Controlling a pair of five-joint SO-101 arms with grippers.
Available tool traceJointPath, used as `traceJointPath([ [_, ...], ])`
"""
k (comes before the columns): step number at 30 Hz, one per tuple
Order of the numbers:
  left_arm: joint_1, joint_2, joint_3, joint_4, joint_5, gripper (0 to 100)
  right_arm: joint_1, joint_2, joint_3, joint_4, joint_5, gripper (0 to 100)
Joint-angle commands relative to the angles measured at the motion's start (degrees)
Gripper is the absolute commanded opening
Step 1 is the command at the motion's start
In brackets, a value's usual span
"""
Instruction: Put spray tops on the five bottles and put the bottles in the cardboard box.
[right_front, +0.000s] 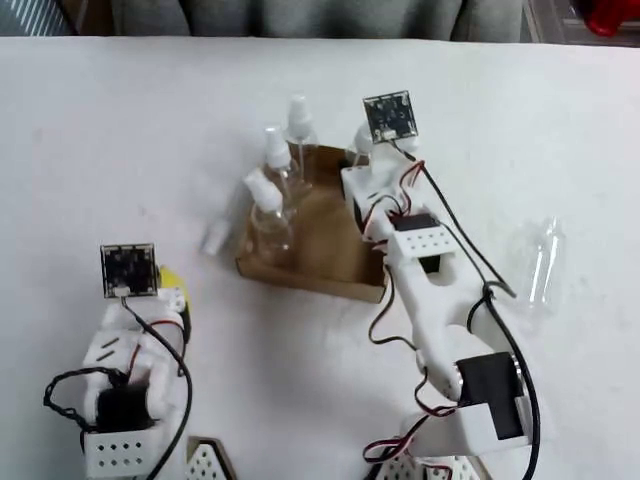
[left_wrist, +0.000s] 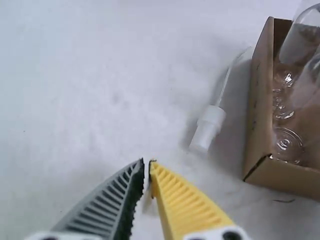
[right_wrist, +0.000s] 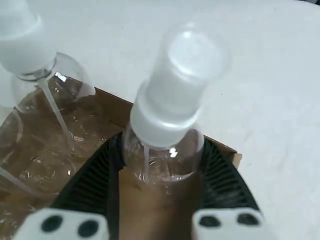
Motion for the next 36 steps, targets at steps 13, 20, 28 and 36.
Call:
traceJointPath([
  [13,0.4,-0.75,-0.18,-1.49,-0.44,2,-0.4,0.22,-1.14,-0.22,0.35,14.6],
  [20,0.4,-0.75,-0.18,-2.11,-0.44,2,-0.4,0.22,-1.05,-0.22,0.53,20.2],
  [28,0.92,-0.75,-0.18,-2.2,-0.44,2,-0.48,0.22,-1.05,-0.22,0.53,20.5],
  [36,0.92,-0.75,-0.18,-2.2,-0.44,2,-1.1,0.22,-1.05,-0.22,0.53,20.5],
])
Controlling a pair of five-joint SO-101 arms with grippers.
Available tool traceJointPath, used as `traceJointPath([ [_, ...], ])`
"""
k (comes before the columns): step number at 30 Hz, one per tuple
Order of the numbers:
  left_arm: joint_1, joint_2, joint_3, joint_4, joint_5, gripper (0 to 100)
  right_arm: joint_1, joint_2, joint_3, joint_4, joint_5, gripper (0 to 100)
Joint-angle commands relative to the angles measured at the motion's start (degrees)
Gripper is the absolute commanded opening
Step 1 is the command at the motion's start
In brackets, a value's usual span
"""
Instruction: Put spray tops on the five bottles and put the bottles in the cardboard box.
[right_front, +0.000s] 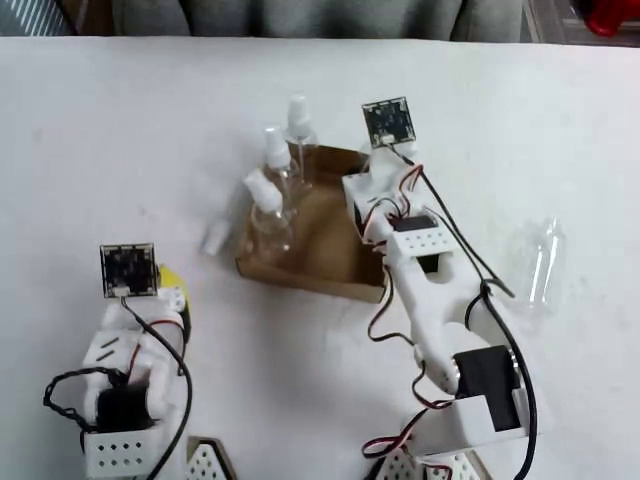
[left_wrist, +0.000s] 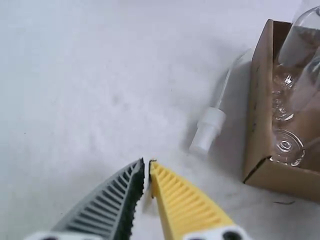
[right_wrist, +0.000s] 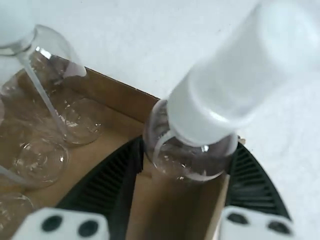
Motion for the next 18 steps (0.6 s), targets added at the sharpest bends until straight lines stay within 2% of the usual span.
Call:
traceJointPath([
  [1,0.92,-0.75,-0.18,-1.67,-0.44,2,-1.1,-0.75,-1.32,-0.66,0.35,20.5],
  [16,0.92,-0.75,-0.18,-1.67,-0.44,2,-1.71,-0.75,-1.32,-0.66,0.09,20.7],
  [18,0.92,-0.75,-0.18,-1.67,-0.44,2,-1.71,-0.75,-1.32,-0.66,0.09,23.1],
])
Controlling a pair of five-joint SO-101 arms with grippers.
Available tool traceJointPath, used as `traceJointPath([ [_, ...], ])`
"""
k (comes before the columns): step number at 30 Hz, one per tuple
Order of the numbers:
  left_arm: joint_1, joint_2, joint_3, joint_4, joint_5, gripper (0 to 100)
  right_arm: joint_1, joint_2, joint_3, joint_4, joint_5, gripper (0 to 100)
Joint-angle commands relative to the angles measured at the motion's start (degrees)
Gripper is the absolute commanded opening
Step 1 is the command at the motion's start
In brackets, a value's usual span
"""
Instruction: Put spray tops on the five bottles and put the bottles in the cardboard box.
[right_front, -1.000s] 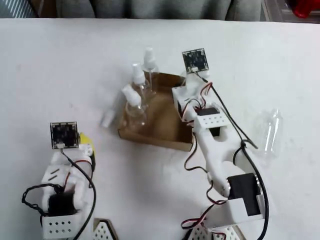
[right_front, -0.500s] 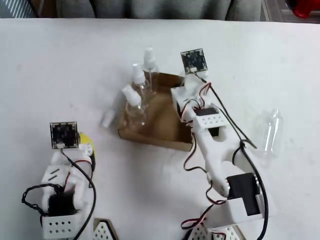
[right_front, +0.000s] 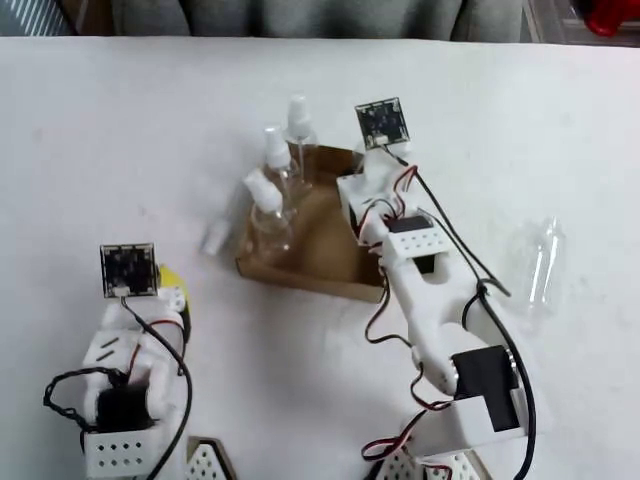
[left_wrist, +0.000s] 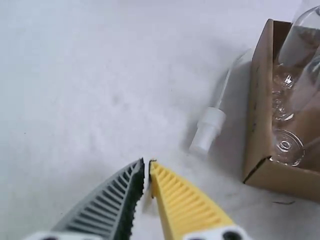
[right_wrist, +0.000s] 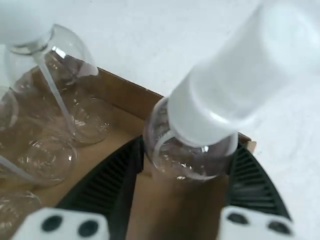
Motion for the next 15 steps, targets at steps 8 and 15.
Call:
traceJointPath([
  [8,0.92,-0.75,-0.18,-1.67,-0.44,2,-0.48,-0.75,-1.23,-0.48,0.0,34.9],
  [15,0.92,-0.75,-0.18,-1.67,-0.44,2,-0.48,-0.75,-1.23,-0.57,0.0,34.9],
])
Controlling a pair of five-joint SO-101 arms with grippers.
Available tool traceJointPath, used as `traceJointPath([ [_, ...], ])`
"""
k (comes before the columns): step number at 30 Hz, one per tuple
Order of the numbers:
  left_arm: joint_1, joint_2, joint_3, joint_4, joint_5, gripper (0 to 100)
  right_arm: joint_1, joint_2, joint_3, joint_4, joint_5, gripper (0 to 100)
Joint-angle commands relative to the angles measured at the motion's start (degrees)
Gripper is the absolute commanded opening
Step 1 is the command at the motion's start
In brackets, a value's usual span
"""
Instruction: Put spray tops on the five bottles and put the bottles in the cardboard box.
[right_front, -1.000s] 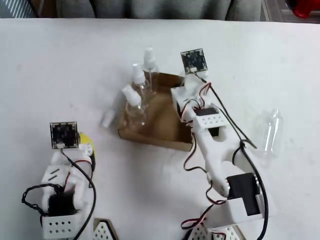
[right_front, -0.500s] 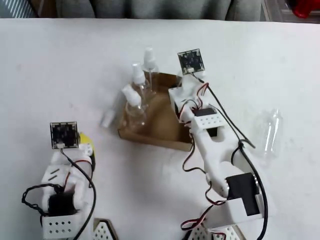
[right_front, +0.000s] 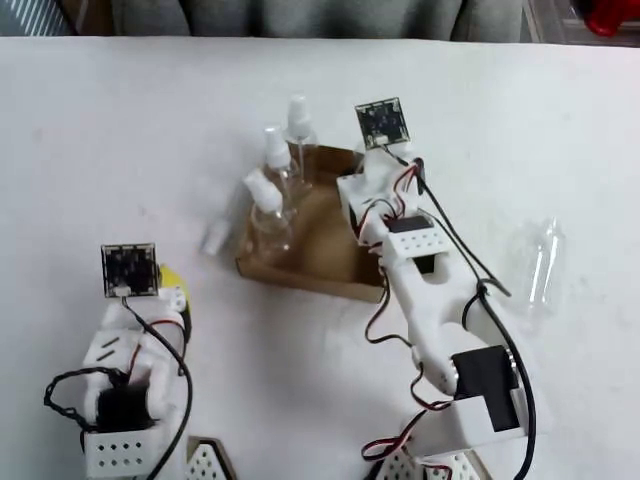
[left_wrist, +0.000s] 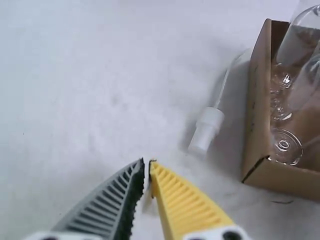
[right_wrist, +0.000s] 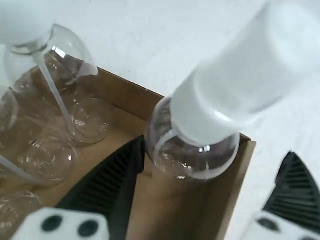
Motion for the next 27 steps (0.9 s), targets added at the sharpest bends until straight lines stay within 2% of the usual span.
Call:
traceJointPath([
  [1,0.66,-0.75,-0.18,-1.67,-0.44,2,-0.57,-0.84,-1.23,-0.57,0.0,34.9],
  [13,0.66,-0.75,-0.18,-1.76,-0.44,2,-4.35,-1.45,0.26,-0.66,-0.09,34.9],
  [27,0.66,-0.75,-0.18,-1.76,-0.53,2,-3.65,-2.86,0.79,-0.22,-0.09,34.9],
])
